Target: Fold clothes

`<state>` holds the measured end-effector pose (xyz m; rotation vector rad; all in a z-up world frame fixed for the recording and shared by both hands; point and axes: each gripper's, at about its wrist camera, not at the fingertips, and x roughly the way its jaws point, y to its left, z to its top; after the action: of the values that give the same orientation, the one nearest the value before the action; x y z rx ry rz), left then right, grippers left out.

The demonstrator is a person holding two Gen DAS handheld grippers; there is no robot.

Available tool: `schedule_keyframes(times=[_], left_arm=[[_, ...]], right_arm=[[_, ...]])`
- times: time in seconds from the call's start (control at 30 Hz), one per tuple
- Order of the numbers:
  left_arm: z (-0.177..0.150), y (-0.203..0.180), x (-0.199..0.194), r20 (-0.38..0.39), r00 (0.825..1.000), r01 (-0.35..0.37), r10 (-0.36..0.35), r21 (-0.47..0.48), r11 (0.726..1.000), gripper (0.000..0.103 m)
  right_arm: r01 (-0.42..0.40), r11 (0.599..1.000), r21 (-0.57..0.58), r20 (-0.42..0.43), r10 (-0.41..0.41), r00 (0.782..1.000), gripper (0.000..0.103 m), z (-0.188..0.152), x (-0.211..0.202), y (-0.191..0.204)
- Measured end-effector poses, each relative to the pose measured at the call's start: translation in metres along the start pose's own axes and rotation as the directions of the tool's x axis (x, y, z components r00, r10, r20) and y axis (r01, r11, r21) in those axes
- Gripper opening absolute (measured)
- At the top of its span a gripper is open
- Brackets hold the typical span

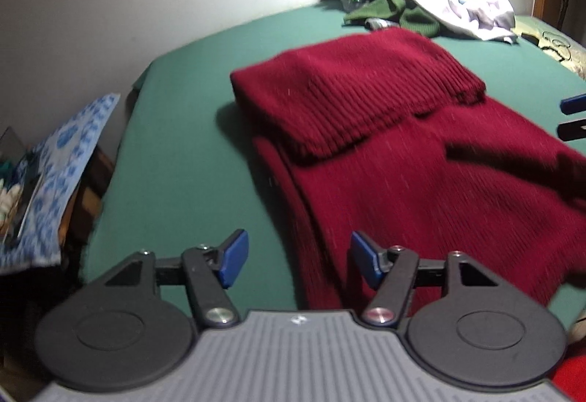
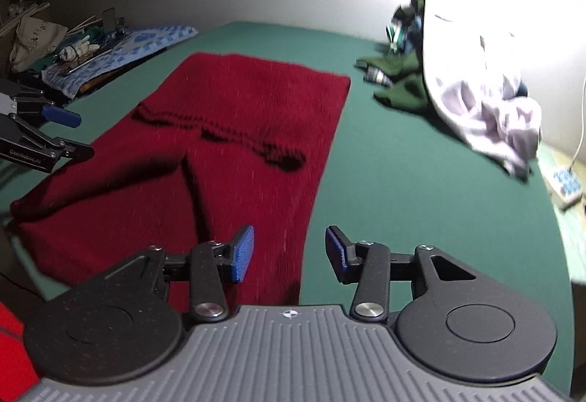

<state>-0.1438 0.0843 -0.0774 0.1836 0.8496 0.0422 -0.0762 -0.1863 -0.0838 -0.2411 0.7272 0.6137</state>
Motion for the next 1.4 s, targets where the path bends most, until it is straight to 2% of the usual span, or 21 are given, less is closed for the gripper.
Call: schedule_keyframes(times=[0.13, 0.27, 0.47, 0.57, 0.73, 0.93, 1.03, 1.13, 1.3, 1.4], left_arm=[[-0.015, -0.001, -0.010, -0.036, 0.999, 0.005, -0.009, -0.100, 0.995, 0.066], [-0.028, 0.001, -0.015, -0.061, 0.998, 0.013, -0.026, -0.203, 0.979, 0.066], [-0.038, -0.007, -0.028, -0.081, 0.996, 0.010, -0.029, -0.226, 0.974, 0.066], [-0.042, -0.009, -0.032, -0.092, 0.995, 0.009, -0.031, -0.234, 0.972, 0.066], [-0.056, -0.009, -0.033, -0.146, 0.986, 0.042, -0.086, -0.280, 0.959, 0.066], [-0.062, -0.010, -0.035, -0.149, 0.985, 0.042, -0.090, -0.301, 0.953, 0.066], [-0.062, -0.010, -0.035, -0.148, 0.983, 0.057, -0.108, -0.314, 0.948, 0.071], [-0.062, -0.011, -0.033, -0.145, 0.979, 0.087, -0.142, -0.332, 0.939, 0.085], [-0.062, -0.017, -0.031, -0.150, 0.979, 0.085, -0.137, -0.308, 0.948, 0.087], [-0.063, -0.015, -0.032, -0.148, 0.979, 0.090, -0.138, -0.294, 0.952, 0.082]], right_arm=[[-0.039, 0.996, 0.077, -0.046, 0.042, 0.998, 0.046, -0.017, -0.005, -0.009], [-0.084, 0.987, 0.140, -0.056, 0.093, 0.994, 0.046, -0.027, -0.008, -0.016], [-0.152, 0.966, 0.208, -0.070, 0.170, 0.983, 0.046, -0.035, -0.006, -0.021], [-0.180, 0.963, 0.200, -0.078, 0.198, 0.977, 0.046, -0.036, -0.007, -0.020], [-0.216, 0.958, 0.190, -0.108, 0.239, 0.965, 0.046, -0.040, -0.010, -0.018], [-0.222, 0.966, 0.131, -0.115, 0.238, 0.965, 0.046, -0.047, -0.014, -0.014], [-0.238, 0.963, 0.129, -0.116, 0.253, 0.960, 0.046, -0.047, -0.013, -0.012], [-0.251, 0.959, 0.130, -0.116, 0.266, 0.957, 0.045, -0.047, -0.012, -0.011], [-0.252, 0.959, 0.128, -0.125, 0.268, 0.955, 0.036, -0.046, -0.011, -0.011], [-0.239, 0.962, 0.129, -0.135, 0.256, 0.957, 0.026, -0.047, -0.013, -0.011]])
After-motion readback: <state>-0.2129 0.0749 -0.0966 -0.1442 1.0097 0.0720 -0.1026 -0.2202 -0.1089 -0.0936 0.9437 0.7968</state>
